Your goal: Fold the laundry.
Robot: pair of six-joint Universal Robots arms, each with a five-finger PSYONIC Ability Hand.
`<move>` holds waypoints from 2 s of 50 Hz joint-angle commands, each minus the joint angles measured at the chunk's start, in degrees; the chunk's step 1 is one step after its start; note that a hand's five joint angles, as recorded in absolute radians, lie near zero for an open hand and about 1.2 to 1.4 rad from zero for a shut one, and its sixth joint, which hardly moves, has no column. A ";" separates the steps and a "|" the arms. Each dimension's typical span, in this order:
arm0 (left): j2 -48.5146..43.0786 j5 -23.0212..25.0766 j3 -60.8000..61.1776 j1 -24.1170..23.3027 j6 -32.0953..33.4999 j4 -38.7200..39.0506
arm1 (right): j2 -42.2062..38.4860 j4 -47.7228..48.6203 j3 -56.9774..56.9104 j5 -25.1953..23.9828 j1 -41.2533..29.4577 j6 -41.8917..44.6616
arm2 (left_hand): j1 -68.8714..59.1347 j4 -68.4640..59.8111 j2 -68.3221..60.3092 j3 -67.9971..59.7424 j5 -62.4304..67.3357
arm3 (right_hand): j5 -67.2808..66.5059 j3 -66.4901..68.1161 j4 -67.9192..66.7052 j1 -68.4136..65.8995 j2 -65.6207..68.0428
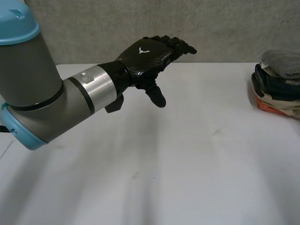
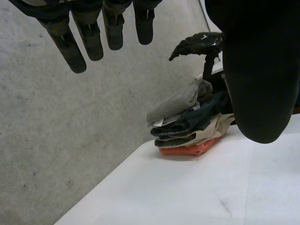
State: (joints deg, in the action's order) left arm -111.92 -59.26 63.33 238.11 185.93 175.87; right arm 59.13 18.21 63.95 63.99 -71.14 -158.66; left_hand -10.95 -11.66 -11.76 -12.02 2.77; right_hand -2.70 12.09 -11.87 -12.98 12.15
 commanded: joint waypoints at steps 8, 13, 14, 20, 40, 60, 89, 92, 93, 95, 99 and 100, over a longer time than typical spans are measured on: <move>5.21 -0.41 -0.22 0.07 -0.92 2.98 | 10.65 2.16 -3.05 15.37 -12.85 10.66 | -0.27 0.44 0.54 0.79 -1.55 | 2.70 -2.09 1.87 2.98 -2.15; 9.34 -5.76 -0.40 3.49 -4.26 6.24 | 13.37 10.52 3.88 13.18 -25.17 8.81 | -0.95 -0.24 -0.14 0.12 -0.87 | 2.70 -2.09 1.87 2.98 -2.15; 10.13 -7.86 -0.14 5.24 -4.35 6.67 | 13.72 11.14 5.38 12.22 -26.75 8.72 | -0.95 -0.24 -0.14 0.12 -0.87 | 2.70 -2.09 1.87 2.98 -2.15; 10.58 -19.30 1.53 18.78 0.56 7.21 | 13.46 6.76 15.31 5.44 -36.16 8.55 | -0.78 -0.07 0.03 0.29 -1.04 | 2.70 -2.09 1.87 2.98 -2.15; -34.48 -7.46 -13.48 36.63 35.03 14.58 | 8.45 -3.10 31.31 8.34 -38.28 12.06 | -1.28 -0.57 -0.47 -0.21 -0.54 | 2.70 -2.09 1.87 2.98 -2.15; -45.15 -8.84 -24.92 34.88 27.91 17.22 | 8.45 -0.90 36.33 8.34 -37.40 12.15 | -69.05 -68.34 -68.24 -67.98 67.23 | 2.70 -2.09 1.87 2.98 -2.15; -12.78 -14.12 13.94 -6.86 -6.99 29.62 | 12.67 -1.16 35.80 11.24 -30.46 8.63 | -60.08 -59.37 -59.27 -59.01 58.26 | 2.70 -2.09 1.87 2.98 -2.15; -15.60 -14.65 10.25 -9.93 -4.54 27.17 | 12.67 -1.16 35.89 11.33 -29.76 8.63 | -16.05 -15.34 -15.23 -14.98 14.23 | 2.70 -2.09 1.87 2.98 -2.15; -15.52 -14.74 9.89 -10.12 -3.83 26.29 | 12.67 -1.25 35.80 11.33 -29.67 8.63 | -14.25 -13.54 -13.44 -13.19 12.43 | 2.70 -2.09 1.87 2.98 -2.15; -14.91 -15.00 9.18 -9.86 -2.51 24.27 | 12.85 -1.34 35.72 11.33 -28.97 8.63 | -11.56 -10.85 -10.75 -10.49 9.74 | 2.70 -2.09 1.87 2.98 -2.15; -9.47 -15.53 9.44 -6.88 -0.57 21.89 | 14.33 -1.78 35.28 11.24 -28.70 7.85 | -8.52 -7.81 -7.71 -7.45 6.70 | 2.70 -2.09 1.87 2.98 -2.15; -6.85 -16.40 10.23 -5.56 -0.40 21.19 | 14.95 -1.78 35.28 11.24 -28.70 7.58 | -8.52 -7.81 -7.71 -7.45 6.70 | 2.70 -2.09 1.87 2.98 -2.15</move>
State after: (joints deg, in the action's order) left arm -125.39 -74.13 73.53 228.97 182.89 200.79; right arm 72.18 16.82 99.60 75.34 -100.33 -150.24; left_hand -20.11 -19.36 -19.86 -19.90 8.91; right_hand -2.69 11.83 -11.87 -12.98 12.16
